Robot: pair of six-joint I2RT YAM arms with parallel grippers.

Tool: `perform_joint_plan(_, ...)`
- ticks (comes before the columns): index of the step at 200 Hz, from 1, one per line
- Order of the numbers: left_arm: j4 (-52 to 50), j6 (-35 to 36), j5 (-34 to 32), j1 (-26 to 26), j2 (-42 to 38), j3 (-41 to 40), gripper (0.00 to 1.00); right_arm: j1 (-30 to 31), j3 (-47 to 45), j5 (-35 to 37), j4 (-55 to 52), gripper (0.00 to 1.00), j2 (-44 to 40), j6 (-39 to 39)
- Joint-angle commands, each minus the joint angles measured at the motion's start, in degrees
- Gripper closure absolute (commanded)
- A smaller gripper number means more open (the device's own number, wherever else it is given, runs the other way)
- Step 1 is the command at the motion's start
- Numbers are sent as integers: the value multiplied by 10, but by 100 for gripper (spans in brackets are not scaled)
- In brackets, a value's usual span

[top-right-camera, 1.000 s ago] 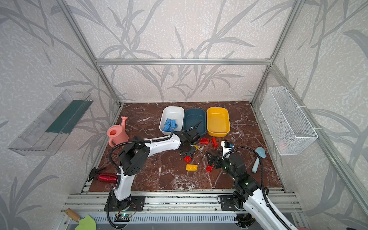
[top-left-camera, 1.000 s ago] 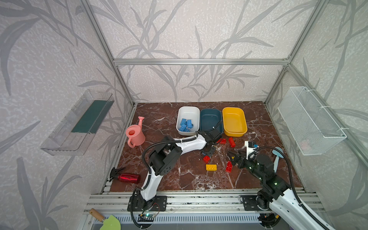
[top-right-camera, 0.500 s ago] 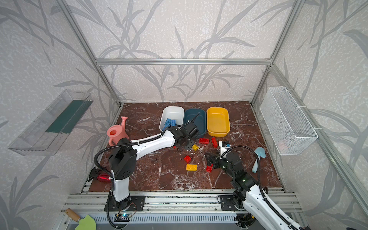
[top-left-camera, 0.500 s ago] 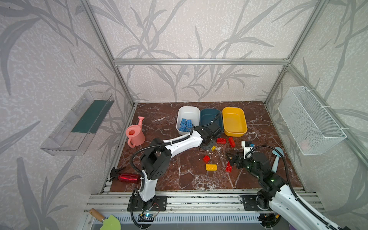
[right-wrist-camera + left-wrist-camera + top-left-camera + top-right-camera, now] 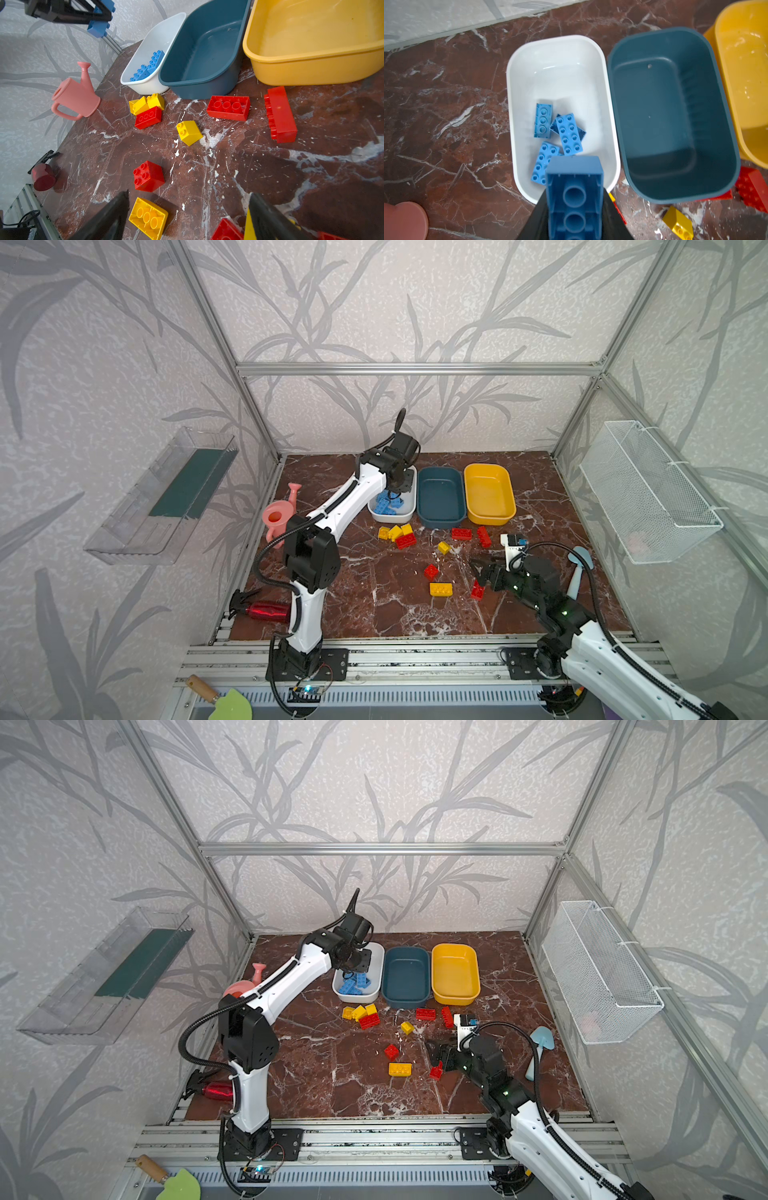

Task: Sort the legos into containers by color
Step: Place the lego in the container, then pick up the lego from the center of the table.

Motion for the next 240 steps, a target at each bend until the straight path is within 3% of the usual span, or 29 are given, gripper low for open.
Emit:
perform_joint_plan(1,-74,-26,-8,19,66,72,73,-1,-1,-8,21,9,9,-5)
perform_joint_plan(46,-105,-38,-8,49,148,166,71,-1,0,-11,26,9,22,-5)
perform_joint_plan(92,-106,-38,0,61,169,186,67,-1,5,-7,26,9,37,-7)
perform_joint_plan(144,-114,-37,3,61,154,196,44,-1,33,10,-17,4,64,-22)
perform_joint_plan(194,-104,-50,11,57,65,146,39,7,97,28,-117,2,71,-38)
perform_joint_plan(240,-25,-68,13,38,-125,-53,37,83,205,92,-237,2,152,-53)
